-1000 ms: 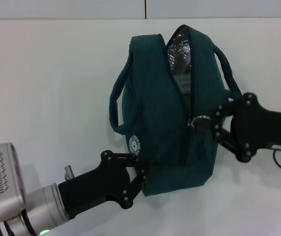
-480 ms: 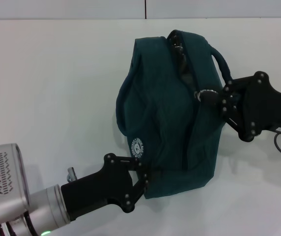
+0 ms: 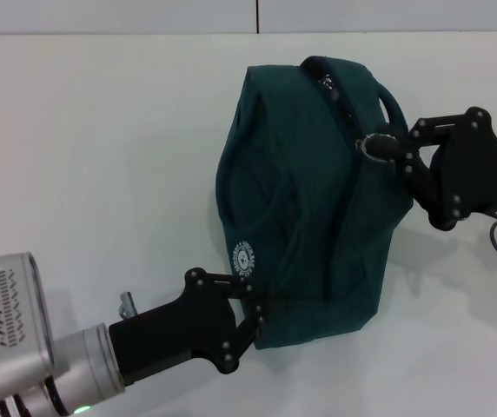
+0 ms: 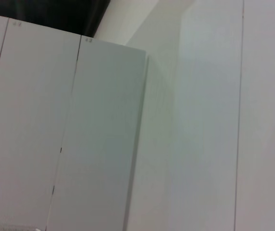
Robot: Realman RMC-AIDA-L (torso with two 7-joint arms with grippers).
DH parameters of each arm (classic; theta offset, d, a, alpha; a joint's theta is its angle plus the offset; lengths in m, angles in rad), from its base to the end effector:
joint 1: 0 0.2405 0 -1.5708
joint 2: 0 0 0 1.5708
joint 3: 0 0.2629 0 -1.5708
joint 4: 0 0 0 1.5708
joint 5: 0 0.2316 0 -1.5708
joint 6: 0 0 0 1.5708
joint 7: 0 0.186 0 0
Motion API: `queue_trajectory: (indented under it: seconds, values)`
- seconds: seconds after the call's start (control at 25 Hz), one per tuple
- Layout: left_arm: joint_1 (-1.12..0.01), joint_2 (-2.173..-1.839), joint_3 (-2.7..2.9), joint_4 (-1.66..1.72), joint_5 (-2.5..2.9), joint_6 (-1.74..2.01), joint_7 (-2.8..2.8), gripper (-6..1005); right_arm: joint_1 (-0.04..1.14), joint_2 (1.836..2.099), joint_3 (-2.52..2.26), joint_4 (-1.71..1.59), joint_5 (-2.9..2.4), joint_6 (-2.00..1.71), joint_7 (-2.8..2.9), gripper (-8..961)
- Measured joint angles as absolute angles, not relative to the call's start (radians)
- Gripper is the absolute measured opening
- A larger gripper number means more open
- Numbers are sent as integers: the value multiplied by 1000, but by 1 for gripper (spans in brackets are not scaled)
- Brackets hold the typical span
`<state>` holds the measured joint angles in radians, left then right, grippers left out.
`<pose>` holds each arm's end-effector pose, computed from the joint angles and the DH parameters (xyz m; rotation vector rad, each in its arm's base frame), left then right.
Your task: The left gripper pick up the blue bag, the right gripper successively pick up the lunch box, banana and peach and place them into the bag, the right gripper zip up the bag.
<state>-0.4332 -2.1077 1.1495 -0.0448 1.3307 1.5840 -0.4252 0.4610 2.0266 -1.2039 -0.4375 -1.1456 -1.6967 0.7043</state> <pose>-0.2710 0.2408 -0.1418 -2.5822 -0.2893 -1.0312 0.2055 0.3332 -0.0343 -2.4478 -0.1305 1.2468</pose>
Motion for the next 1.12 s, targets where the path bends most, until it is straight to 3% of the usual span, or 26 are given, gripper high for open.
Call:
queue_trajectory:
  seconds: [0.28, 0.72, 1.04, 1.12]
  values:
    - [-433, -2108, 1088, -65, 1320, 1683, -411, 125, 458, 2028, -1205, -426, -1144, -1711, 674, 30]
    - [-544, -2108, 1022, -162, 1323, 1753, -412, 554, 464, 2028, -1209, -413, -1137, -1709, 663, 29]
    - [-568, -2108, 904, -213, 1332, 1754, -413, 787, 461, 2028, -1210, -412, -1137, -1707, 661, 30]
    - [-565, -2108, 896, -213, 1332, 1754, -413, 767, 460, 2028, -1210, -412, -1137, -1707, 660, 30]
